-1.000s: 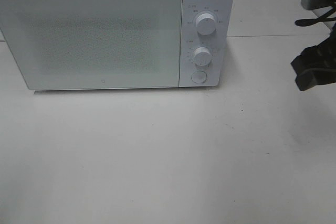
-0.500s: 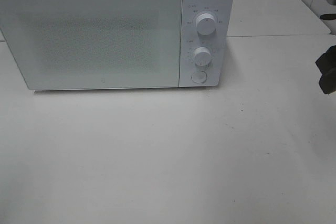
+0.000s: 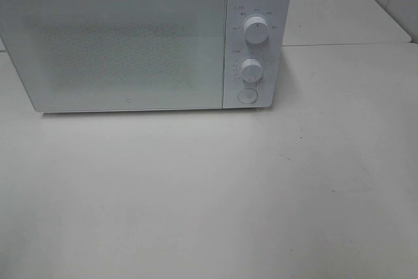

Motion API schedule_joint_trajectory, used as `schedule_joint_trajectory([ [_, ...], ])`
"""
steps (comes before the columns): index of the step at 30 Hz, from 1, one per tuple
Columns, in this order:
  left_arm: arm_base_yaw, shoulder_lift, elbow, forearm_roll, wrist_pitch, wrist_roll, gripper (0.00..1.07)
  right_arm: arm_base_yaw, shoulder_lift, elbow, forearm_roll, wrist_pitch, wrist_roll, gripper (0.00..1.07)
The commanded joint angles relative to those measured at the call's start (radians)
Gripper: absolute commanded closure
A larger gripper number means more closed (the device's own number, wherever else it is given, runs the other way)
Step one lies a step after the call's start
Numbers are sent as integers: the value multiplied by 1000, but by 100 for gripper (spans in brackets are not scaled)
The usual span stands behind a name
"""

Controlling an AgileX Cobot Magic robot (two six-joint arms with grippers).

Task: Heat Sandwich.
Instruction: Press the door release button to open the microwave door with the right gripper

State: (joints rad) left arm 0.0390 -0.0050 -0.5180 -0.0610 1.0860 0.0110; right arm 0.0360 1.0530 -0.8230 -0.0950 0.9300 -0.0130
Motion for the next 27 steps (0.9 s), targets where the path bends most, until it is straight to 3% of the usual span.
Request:
schedule_joint_trajectory([
  [1, -3, -17, 3, 2, -17, -4, 49, -17, -116, 73, 3, 6, 3, 41],
  [12, -3, -17, 3, 2, -17, -4, 49, -17, -516, 288, 49, 3, 3, 41],
  [17, -3, -17, 3, 2, -17, -4, 49, -17, -683, 295, 48, 9, 5, 41],
  [27, -3, -17, 3, 2, -17, -4, 49, -17, -853, 324, 71, 69, 3, 41],
])
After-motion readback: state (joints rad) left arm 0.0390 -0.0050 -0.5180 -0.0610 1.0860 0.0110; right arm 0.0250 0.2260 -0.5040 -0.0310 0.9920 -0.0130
